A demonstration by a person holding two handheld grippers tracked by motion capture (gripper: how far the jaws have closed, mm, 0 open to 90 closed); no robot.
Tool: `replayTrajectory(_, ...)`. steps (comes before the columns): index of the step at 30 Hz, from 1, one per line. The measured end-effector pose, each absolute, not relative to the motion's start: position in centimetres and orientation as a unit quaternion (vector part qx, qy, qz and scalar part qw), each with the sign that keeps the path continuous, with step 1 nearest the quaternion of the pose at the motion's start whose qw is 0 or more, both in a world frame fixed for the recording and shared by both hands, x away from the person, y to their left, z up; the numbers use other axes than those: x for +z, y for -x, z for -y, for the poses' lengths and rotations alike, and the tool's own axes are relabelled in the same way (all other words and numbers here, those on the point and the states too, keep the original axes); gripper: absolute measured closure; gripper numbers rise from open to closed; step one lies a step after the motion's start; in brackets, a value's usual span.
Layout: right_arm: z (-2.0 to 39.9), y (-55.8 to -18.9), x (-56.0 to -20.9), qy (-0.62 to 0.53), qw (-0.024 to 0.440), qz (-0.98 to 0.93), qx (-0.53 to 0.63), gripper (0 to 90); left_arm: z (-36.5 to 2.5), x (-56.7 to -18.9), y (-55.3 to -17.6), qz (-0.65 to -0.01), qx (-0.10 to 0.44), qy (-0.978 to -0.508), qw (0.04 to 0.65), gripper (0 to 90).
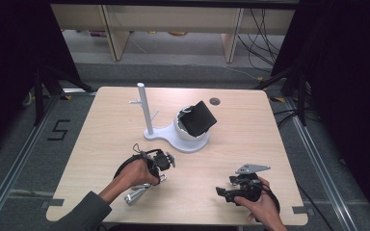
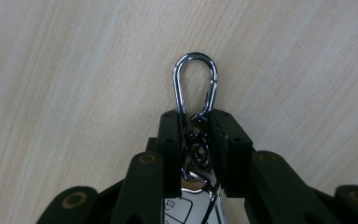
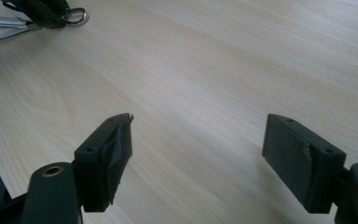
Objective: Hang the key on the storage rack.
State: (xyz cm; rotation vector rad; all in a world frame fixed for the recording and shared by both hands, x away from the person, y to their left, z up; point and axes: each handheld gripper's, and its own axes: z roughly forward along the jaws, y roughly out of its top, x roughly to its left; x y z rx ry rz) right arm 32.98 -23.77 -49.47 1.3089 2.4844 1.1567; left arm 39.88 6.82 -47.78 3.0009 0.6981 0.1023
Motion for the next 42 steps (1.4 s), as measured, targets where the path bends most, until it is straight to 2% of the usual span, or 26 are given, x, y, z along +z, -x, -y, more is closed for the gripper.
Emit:
replayTrajectory(12,23.9,-32.9,-49.4,-0.438,0.053,-0.815,0.375,25.2,-6.7,-47.8,-39.5,-0.203,0.047,-0.978,0.027,75.0)
replayTrajectory(26,24.0,-33.1,-49.5,-0.442,0.050,-0.813,0.375,25.4,-8.2,-47.0,-39.6,-0.218,0.035,-0.974,0.052,75.2)
replayTrajectory(34,24.0,-33.0,-49.5,-0.445,0.049,-0.813,0.372,25.4,-9.1,-45.4,-39.8,-0.230,0.031,-0.970,0.069,75.2)
replayTrajectory(42,24.0,-33.1,-49.6,-0.446,0.053,-0.810,0.377,25.4,-10.9,-42.2,-40.3,-0.248,0.041,-0.964,0.087,75.2)
